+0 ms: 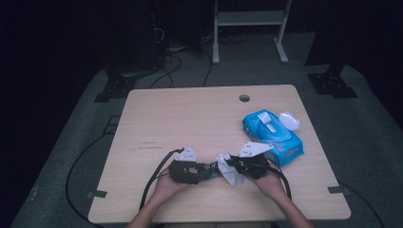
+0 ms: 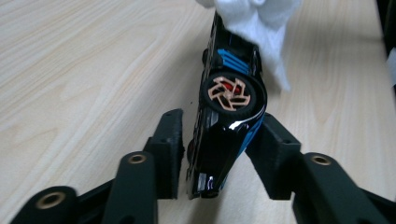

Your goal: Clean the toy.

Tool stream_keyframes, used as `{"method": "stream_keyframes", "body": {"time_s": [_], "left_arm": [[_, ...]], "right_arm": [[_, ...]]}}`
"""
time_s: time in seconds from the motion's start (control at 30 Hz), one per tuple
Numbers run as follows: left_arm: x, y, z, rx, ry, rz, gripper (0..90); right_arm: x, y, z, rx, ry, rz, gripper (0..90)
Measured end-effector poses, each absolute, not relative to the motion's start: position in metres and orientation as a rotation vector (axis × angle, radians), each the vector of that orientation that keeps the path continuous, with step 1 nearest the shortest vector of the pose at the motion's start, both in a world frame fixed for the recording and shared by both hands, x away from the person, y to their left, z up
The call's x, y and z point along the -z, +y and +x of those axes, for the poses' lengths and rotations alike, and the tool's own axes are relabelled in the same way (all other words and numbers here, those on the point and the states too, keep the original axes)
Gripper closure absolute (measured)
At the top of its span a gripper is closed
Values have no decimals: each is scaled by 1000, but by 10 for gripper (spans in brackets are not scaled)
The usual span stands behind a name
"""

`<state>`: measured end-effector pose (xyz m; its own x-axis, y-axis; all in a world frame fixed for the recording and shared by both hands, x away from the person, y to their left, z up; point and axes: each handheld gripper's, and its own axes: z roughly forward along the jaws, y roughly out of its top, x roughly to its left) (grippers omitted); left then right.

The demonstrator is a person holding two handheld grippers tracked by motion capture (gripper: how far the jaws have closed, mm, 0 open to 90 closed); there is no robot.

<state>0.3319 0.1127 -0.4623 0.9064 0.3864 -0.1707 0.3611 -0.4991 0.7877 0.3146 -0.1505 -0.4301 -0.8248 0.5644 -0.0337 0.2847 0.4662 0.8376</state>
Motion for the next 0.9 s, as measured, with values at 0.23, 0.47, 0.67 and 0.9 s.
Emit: {"method": "stream_keyframes", "body": {"time_s": [0.23, 0.47, 0.67, 0.9], "left_arm": [[465, 112, 336, 46, 561, 2113, 417], [467, 113, 338, 80, 602, 2109, 366], [463, 106, 321, -229, 480, 2179, 515], [463, 105, 318, -249, 442, 2165, 684]], "right_arm": [[431, -151, 315, -1301, 2410, 728, 831], [431, -151, 315, -1295, 2405, 713, 828], [429, -149, 314, -1264, 2403, 703, 827], [426, -120, 310, -1269, 2457, 648, 828]]}}
